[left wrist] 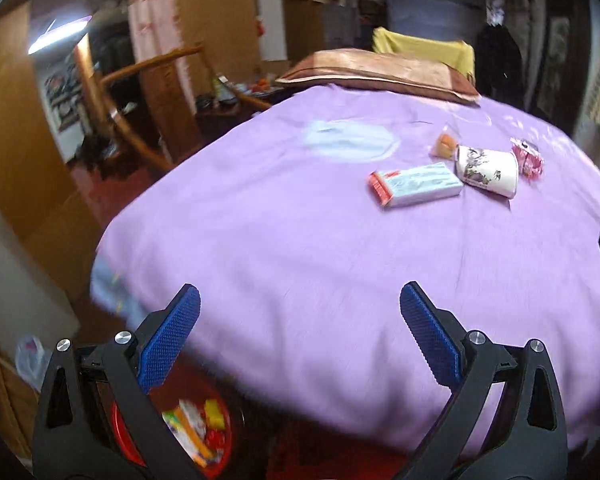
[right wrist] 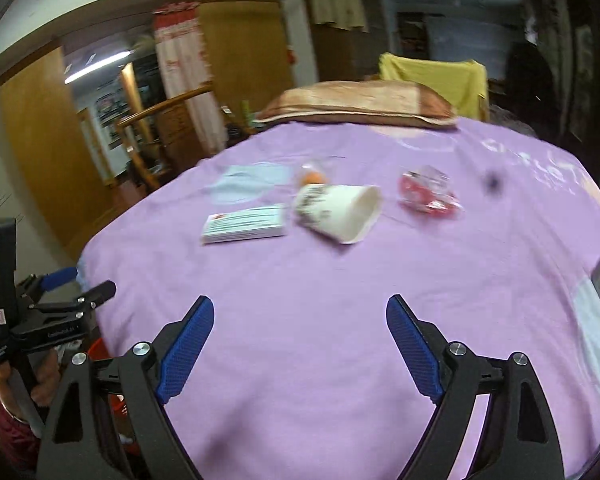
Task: Collect trash
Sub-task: 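Move both tools back over the table toward the remaining trash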
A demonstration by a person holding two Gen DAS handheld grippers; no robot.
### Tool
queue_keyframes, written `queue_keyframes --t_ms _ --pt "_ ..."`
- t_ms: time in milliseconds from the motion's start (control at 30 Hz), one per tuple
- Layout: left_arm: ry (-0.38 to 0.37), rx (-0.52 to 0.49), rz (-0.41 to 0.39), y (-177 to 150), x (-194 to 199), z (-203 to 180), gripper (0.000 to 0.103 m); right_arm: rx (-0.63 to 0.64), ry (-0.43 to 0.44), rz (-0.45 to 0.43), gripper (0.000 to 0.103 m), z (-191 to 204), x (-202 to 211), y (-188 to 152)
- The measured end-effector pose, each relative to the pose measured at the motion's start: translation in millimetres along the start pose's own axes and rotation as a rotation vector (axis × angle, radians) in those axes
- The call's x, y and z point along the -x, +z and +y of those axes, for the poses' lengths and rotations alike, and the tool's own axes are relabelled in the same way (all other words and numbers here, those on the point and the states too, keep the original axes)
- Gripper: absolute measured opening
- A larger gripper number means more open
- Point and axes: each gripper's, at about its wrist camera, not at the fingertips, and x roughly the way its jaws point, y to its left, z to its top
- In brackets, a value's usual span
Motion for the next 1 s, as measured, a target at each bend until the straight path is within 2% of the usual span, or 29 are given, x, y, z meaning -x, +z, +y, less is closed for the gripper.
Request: queue_keyframes --t_ms 267,400,600,733,867,1000 --pt "-0.030 -0.173 0.002 53.6 -54.6 -63.3 0.096 -0.079 -0.042 0.026 0.087 -44.6 -22.9 2.0" --pt "-0.084 -0.259 0.020 71.4 -78.3 -83.8 0.096 -0.126 -0.025 0.044 0.087 -58.6 -32.1 0.4" --pt "-0.184 -0.391 0.109 87.9 -120.9 -105.7 0.096 -0.165 0.016 0.078 0.087 -65.4 -36.0 -2.2" --pt "-0.196 -0.410 0.171 90.9 -141.3 -113.1 0.096 -0.149 0.016 0.081 0.088 -60.3 -36.1 -2.0" --pt "-0.192 -0.374 0.219 86.3 -145.8 -112.1 0.096 -0.139 0.013 0.073 0.088 -58.5 -33.9 -2.2" --pt "-0.301 -0.320 0.293 74.5 -131.3 -112.8 0.096 -0.144 0.017 0.066 0.088 -58.8 -30.9 -2.6"
